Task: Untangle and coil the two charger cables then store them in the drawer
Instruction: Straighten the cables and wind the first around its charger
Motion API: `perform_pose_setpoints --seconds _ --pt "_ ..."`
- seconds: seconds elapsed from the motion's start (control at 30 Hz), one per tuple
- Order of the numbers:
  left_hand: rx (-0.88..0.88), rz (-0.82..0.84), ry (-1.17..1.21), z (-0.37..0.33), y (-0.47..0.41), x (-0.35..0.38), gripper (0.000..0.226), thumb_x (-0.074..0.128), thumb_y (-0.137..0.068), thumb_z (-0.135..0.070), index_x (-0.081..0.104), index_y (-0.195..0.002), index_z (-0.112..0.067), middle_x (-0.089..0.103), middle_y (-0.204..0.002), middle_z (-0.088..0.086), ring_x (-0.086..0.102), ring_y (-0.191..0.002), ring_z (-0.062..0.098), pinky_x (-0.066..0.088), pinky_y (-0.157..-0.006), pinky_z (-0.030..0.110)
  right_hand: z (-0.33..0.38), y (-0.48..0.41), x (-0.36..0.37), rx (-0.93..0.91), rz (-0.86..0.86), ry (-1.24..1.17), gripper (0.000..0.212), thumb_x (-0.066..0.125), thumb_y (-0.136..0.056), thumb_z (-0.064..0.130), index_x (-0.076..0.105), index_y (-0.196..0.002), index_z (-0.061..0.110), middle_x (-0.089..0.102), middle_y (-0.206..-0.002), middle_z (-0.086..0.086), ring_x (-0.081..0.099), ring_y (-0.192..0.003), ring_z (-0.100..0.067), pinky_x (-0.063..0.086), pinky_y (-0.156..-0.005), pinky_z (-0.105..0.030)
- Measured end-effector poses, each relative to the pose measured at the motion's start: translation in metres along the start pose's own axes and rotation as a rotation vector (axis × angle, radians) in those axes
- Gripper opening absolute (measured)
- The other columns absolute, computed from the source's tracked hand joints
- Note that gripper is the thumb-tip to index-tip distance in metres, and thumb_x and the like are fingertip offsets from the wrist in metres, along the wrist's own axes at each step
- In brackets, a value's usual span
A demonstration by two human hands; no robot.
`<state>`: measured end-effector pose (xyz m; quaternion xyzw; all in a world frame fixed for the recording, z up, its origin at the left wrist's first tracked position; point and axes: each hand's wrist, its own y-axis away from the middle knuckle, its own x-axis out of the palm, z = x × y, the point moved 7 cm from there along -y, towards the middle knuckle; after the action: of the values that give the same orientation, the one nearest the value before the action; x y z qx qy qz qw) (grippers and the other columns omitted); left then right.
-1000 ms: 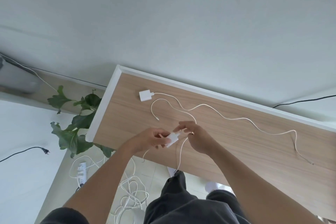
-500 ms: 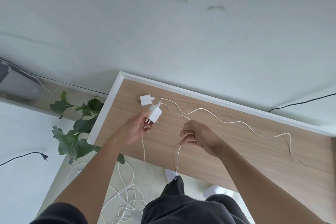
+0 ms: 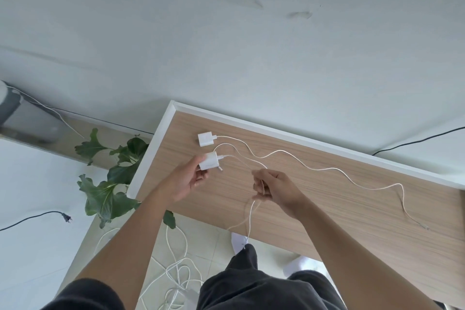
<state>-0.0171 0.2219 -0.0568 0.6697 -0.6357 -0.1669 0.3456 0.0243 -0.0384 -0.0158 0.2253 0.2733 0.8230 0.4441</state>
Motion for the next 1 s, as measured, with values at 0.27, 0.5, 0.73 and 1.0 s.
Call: perform_pose_setpoints --seconds 0.27,0.5,0.73,1.0 --pt "0.175 -0.245 -0.879 0.037 -0.021 -0.046 0.053 0.085 -0.093 -0.037 0.065 -0.142 -0.031 0.067 -0.122 -0.01 0.062 -0.09 0.011 0.049 -0.076 0.027 -0.018 0.007 -0.039 -0.015 -0.148 0.258 0.042 0.065 -0.11 0.036 0.078 -0.083 0.006 0.056 -0.068 -0.003 0.048 -0.058 -0.02 0.045 -0.065 -0.037" --pt "0.178 -0.347 -1.155 0.05 -0.043 -0.059 0.058 0.086 -0.092 -0.03 0.066 -0.146 -0.022 0.068 -0.132 -0.001 0.067 -0.111 0.023 0.054 -0.091 0.041 -0.035 0.006 -0.046 0.103 -0.136 0.725 0.045 0.064 -0.104 0.052 0.082 -0.075 0.023 0.066 -0.06 0.005 0.056 -0.052 -0.012 0.051 -0.063 -0.031" --pt "0.172 -0.397 -1.34 0.046 -0.053 -0.063 0.058 0.079 -0.099 -0.028 0.06 -0.153 -0.022 0.066 -0.142 0.0 0.068 -0.12 0.029 0.057 -0.097 0.046 -0.022 0.0 -0.048 0.119 -0.128 0.958 0.04 0.06 -0.104 0.048 0.078 -0.074 0.027 0.074 -0.077 0.007 0.07 -0.067 -0.019 0.056 -0.071 -0.035" --pt "0.354 -0.369 -1.247 0.027 -0.042 -0.016 0.053 0.068 -0.104 -0.021 0.054 -0.154 -0.013 0.057 -0.147 0.006 0.059 -0.128 0.033 0.056 -0.099 0.05 -0.012 -0.02 -0.026 -0.022 -0.134 0.73 0.034 0.053 -0.112 0.042 0.078 -0.09 0.035 0.074 -0.085 -0.013 0.062 -0.066 -0.019 0.053 -0.067 -0.036"
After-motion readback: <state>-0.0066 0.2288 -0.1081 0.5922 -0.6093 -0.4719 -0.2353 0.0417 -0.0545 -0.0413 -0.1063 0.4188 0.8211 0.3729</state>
